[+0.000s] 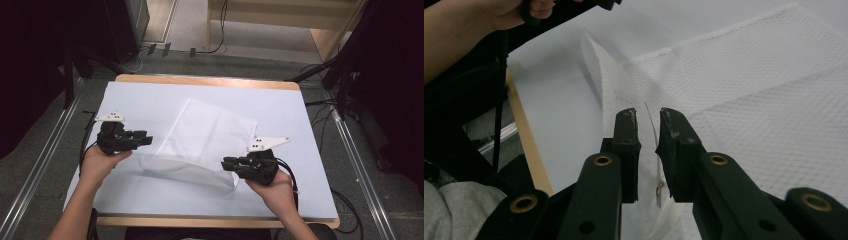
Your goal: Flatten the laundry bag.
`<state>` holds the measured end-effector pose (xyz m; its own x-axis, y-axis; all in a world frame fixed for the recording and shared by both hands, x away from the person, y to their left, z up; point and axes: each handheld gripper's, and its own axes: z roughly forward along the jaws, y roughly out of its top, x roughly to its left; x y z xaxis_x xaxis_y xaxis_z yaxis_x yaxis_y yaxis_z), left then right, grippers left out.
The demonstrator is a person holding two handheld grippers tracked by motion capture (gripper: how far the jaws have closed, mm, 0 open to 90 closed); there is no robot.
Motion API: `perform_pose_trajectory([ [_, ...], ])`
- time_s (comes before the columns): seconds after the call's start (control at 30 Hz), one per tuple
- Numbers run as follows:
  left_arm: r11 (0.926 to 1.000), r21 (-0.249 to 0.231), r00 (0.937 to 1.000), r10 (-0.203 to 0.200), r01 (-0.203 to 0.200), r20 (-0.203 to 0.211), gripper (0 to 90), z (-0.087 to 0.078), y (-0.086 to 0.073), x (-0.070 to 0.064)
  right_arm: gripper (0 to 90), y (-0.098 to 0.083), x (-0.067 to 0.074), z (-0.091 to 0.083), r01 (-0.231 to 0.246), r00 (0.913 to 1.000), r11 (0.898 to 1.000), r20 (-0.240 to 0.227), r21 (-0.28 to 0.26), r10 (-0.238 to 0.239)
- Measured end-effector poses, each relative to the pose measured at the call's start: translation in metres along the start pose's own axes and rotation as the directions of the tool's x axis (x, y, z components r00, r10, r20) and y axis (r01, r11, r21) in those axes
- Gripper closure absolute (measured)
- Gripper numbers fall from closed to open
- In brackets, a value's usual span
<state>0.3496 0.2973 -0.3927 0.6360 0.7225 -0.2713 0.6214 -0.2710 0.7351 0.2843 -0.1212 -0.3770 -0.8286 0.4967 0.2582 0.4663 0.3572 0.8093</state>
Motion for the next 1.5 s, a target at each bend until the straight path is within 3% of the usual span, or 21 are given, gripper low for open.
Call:
perform_pose_trajectory([
  [0.17, 1.0, 0.006, 1.0, -0.007, 0.007, -0.001, 54.8, 0.005, 0.004, 0.002, 75.6, 0.003, 0.004, -0.006, 0.025, 0.9994, 0.999, 0.024, -0.025, -0.024],
  [0.3, 0.9994, 0.033, 1.0, -0.004, 0.004, -0.001, 53.8, 0.015, 0.008, 0.004, 70.9, -0.001, -0.007, -0.001, 0.024, 0.9976, 1.0, 0.065, -0.017, -0.023],
  [0.4, 0.9983, 0.058, 1.0, -0.003, 0.003, 0.007, 53.1, 0.025, 0.012, 0.004, 68.7, -0.006, -0.017, 0.004, 0.049, 0.9956, 0.998, 0.082, -0.026, -0.047],
  [0.6, 0.9945, 0.105, 0.9999, -0.01, 0.009, 0.004, 52.5, 0.05, 0.022, 0.011, 67.7, -0.011, -0.041, 0.012, 0.005, 0.9929, 1.0, 0.119, 0.0, -0.005],
  [0.73, 0.994, 0.108, 0.9999, -0.016, 0.016, -0.004, 52.3, 0.062, 0.022, 0.017, 65.7, -0.016, -0.059, 0.018, -0.027, 0.9877, 1.0, 0.154, 0.016, 0.024],
  [0.93, 0.9897, 0.143, 0.9995, -0.009, 0.014, -0.029, 51.5, 0.072, 0.018, 0.021, 64.8, -0.026, -0.086, 0.023, -0.074, 0.9716, 0.997, 0.228, 0.035, 0.064],
  [1.1, 0.9895, 0.144, 0.9996, -0.013, 0.017, -0.024, 51.2, 0.078, 0.016, 0.025, 63.1, -0.037, -0.11, 0.025, -0.15, 0.9471, 0.987, 0.294, 0.053, 0.128],
  [1.27, 0.9888, 0.147, 0.9992, -0.021, 0.025, -0.034, 51.5, 0.084, 0.015, 0.029, 60.1, -0.044, -0.116, 0.031, -0.171, 0.9338, 0.982, 0.332, 0.084, 0.134],
  [1.4, 0.987, 0.159, 0.9993, -0.017, 0.022, -0.035, 51.7, 0.09, 0.014, 0.03, 58.8, -0.046, -0.121, 0.039, -0.186, 0.914, 0.975, 0.385, 0.121, 0.127],
  [1.5, 0.9863, 0.165, 0.9994, -0.006, 0.012, -0.035, 51.8, 0.095, 0.014, 0.03, 57.9, -0.048, -0.124, 0.044, -0.193, 0.9103, 0.973, 0.393, 0.123, 0.131],
])
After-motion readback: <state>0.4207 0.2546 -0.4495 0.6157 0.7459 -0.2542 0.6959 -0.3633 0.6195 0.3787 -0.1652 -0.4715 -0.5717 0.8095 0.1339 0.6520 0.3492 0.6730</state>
